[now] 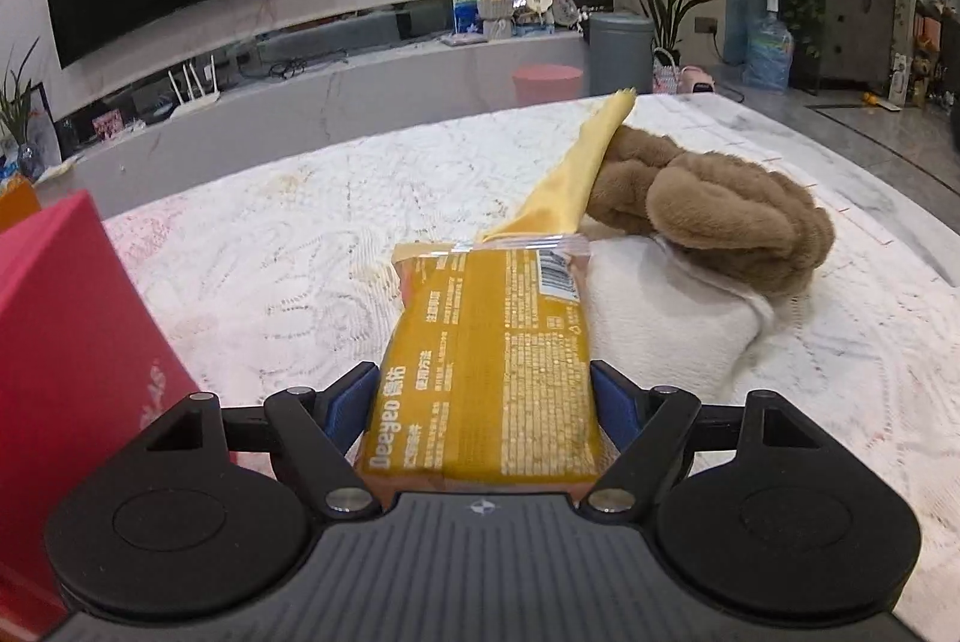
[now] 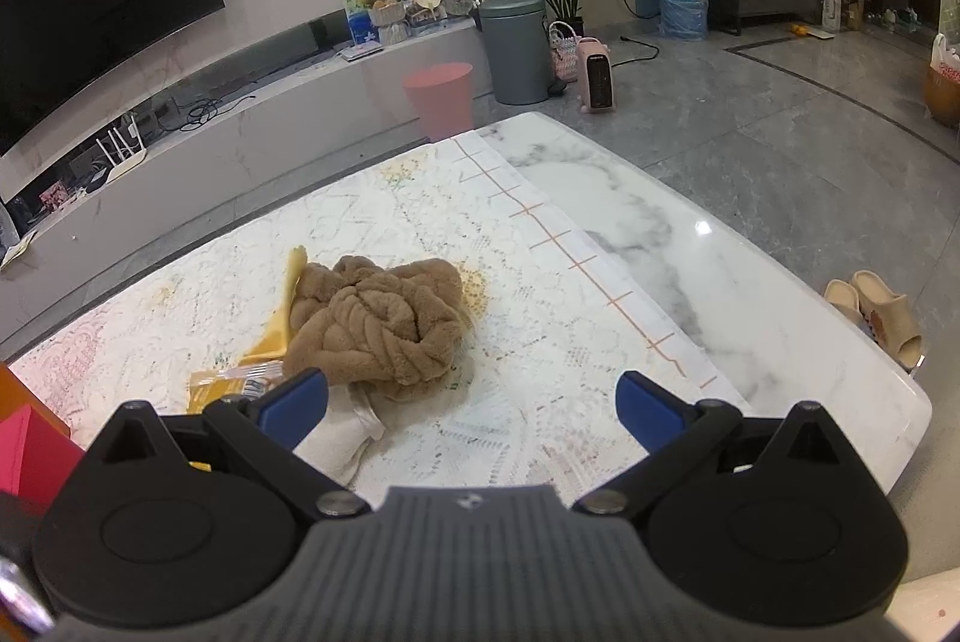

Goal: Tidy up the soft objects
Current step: 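Grasp the yellow snack bag with the left gripper, then grasp the yellow cloth with the right gripper while the left gripper holds the snack bag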

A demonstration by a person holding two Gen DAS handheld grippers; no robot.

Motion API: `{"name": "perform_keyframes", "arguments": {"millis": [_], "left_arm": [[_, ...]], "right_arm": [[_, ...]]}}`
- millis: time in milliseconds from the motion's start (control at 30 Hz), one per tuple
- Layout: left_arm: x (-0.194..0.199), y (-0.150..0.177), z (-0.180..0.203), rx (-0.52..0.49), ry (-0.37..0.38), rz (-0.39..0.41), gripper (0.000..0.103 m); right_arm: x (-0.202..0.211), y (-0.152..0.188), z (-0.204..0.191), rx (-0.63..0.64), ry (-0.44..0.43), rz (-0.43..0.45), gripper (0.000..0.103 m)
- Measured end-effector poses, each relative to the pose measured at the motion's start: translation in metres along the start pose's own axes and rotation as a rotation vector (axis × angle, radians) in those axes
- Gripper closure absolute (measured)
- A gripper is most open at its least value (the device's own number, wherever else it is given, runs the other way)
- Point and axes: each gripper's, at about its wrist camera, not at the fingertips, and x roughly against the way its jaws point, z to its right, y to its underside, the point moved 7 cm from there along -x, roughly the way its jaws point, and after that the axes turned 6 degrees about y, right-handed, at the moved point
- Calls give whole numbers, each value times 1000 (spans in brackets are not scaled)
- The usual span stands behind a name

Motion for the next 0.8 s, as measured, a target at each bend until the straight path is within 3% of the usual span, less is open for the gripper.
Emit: {"name": "perform_keyframes", "arguments": {"millis": [133, 233, 400, 800], "left_arm": [[-2, 0, -2, 16, 18, 3, 13], [3, 2, -2, 12, 41, 13, 26], [17, 2, -8, 66, 89, 16, 37], [129, -5, -9, 1, 241, 62, 39]], "right_arm": [[0, 0, -1, 3, -1, -2, 3], [0, 2, -2, 7, 2, -4, 3], [3, 2, -6, 27, -6, 5, 3], [-9, 15, -17, -1, -53, -55, 3]]}}
